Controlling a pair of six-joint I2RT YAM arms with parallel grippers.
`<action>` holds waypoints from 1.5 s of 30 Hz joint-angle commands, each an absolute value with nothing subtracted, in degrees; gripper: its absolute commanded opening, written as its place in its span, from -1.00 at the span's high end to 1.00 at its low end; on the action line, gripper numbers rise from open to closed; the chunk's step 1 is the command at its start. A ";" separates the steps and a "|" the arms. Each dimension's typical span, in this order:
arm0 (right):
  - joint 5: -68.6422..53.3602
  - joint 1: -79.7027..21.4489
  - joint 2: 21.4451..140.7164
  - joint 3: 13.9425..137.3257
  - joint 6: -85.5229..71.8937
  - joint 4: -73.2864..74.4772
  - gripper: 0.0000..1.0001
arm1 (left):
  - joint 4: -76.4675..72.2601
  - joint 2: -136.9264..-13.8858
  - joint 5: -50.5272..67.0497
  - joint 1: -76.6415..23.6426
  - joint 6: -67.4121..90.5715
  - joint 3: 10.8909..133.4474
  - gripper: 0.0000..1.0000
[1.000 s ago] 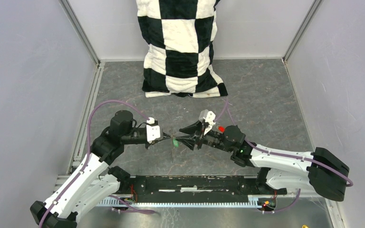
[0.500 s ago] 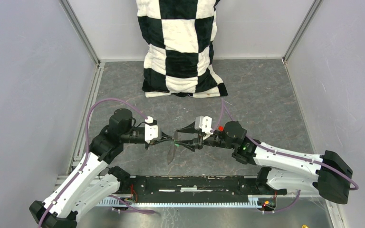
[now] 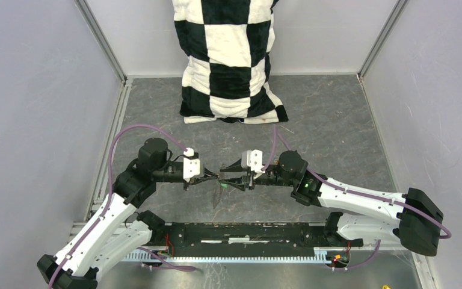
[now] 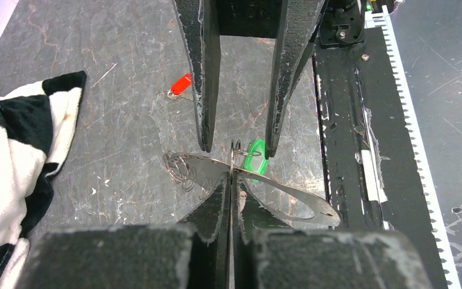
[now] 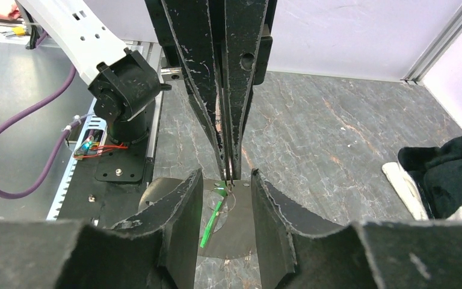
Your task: Put the keys on the keyring
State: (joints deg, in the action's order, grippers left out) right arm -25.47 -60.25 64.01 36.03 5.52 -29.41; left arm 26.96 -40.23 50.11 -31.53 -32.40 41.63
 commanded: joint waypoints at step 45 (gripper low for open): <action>-19.76 -60.46 70.13 56.47 14.79 2.76 0.99 | 37.03 -46.86 50.02 -31.71 -36.71 49.56 0.41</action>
State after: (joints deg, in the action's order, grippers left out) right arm -21.87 -60.20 68.88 50.89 12.36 -2.39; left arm 34.83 -46.02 50.83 -31.53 -34.54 47.13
